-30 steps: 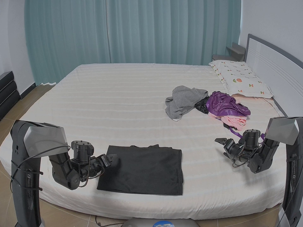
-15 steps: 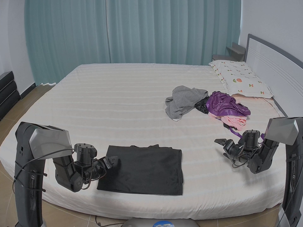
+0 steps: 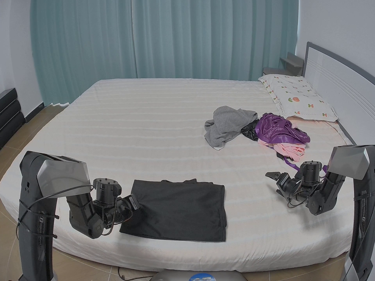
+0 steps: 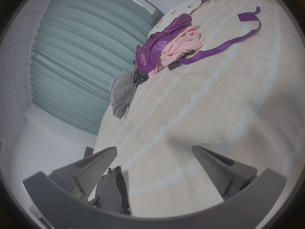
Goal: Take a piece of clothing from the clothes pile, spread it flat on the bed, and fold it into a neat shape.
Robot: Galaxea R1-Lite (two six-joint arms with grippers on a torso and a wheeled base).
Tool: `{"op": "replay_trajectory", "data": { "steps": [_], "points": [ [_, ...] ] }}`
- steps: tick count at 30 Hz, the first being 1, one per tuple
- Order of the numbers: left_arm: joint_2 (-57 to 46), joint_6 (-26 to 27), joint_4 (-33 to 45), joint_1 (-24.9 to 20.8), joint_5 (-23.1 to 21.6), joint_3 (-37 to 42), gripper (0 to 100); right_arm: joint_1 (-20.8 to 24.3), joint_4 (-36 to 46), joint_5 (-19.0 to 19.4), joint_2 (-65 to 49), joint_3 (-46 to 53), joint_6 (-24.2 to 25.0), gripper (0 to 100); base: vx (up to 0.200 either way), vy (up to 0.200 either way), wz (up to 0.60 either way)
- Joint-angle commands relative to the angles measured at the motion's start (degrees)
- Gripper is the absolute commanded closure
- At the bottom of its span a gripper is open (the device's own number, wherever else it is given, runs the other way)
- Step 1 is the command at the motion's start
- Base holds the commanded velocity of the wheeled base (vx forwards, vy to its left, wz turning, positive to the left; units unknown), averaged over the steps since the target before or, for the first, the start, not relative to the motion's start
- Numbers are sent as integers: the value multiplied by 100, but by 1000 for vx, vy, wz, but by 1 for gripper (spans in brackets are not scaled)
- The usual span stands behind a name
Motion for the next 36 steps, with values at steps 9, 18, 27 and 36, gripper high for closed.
{"op": "replay_trajectory", "data": {
  "steps": [9,18,27,36],
  "points": [
    [-45,-530,-9,-60,155,51,100,3,-11,4,3,8,-6,0,0,0,0],
    [-106,-732,-18,-51,445,165,100,3,-2,4,3,8,-6,0,0,0,0],
    [-150,-794,-18,-51,445,200,100,3,-11,4,3,8,-33,0,0,0,0],
    [-194,-1022,-18,-43,445,156,100,3,-11,4,3,17,-33,0,0,0,0]
  ]
}}
